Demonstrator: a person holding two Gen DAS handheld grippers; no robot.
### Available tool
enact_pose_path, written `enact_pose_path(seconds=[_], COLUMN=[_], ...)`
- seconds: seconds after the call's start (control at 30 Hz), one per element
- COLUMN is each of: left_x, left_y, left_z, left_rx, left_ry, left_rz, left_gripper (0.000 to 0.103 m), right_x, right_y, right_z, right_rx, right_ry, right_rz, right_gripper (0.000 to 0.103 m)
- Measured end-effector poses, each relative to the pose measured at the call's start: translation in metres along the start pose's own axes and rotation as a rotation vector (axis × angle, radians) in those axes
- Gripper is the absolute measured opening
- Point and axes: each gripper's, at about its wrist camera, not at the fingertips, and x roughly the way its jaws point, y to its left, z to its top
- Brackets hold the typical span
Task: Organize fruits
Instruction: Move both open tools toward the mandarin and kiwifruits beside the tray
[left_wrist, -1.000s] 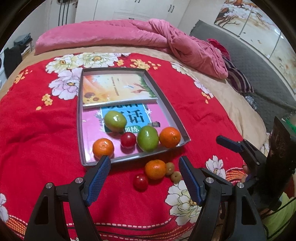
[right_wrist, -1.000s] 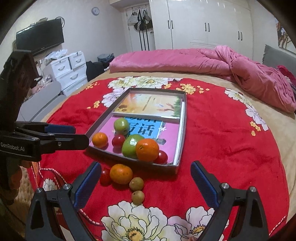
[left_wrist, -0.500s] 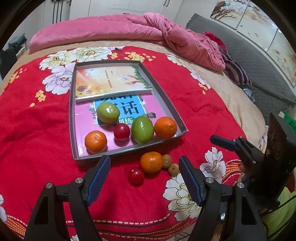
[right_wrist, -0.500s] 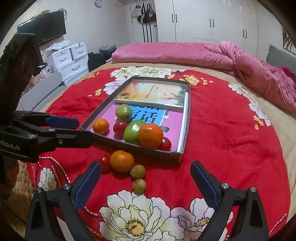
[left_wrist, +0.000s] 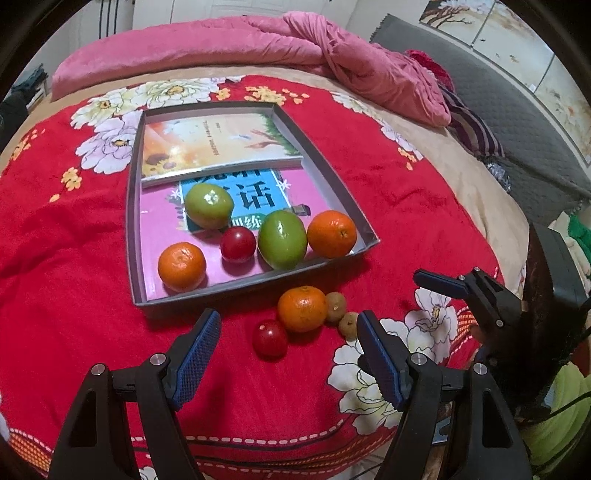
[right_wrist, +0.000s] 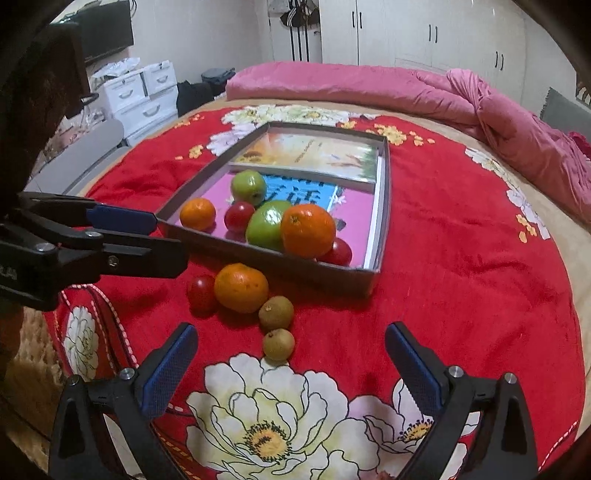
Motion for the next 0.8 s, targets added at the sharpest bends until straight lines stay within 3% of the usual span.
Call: enact_pose_path(seconds=[0.1,0.2,0.3,0.37,0.57,0.67,0.8], left_x=[0.007,0.014,0.022,0.025,0.034,0.038,0.044], left_y=[-0.001,-0.002,-0.001,-0.001,0.000,-0.001,-0.002], left_z=[-0.001,-0.002,-0.003,-0.003,-0.001,0.000,0.004], left_rx=[0.008,0.009,0.013,0.014,0.019,0.017,0.028], left_ry=[0.016,0.034,0.052,0.060,0.068,0.071,0.073], left_rz=[0.011,0.001,-0.001,-0.001,-0.009,-0.025,-0.030], left_gripper=[0.077,0.077,0.077,0.077,0.077,0.074,0.070], right_x=[0.005,0.010,0.017,0.022,0.030,0.033,0.035], right_y=[-0.001,-0.002,0.000,0.001,0.006,0.008,0.007], right_z=[-0.002,-0.005,-0.007,-0.009,-0.012,-0.013,-0.014], right_rx=[0.001,-0.005,-0.020,-0.026,-0.052,-0.061,-0.057], right_ry=[0.017,0.026,0.044,0.055,0.068,0.074,0.074], right_rz=[-0.002,-0.005,-0.003,0.006,0.039,0.040,0.054], right_gripper=[0.102,0.096,0.082,0.068,0.041,0.030,0.026])
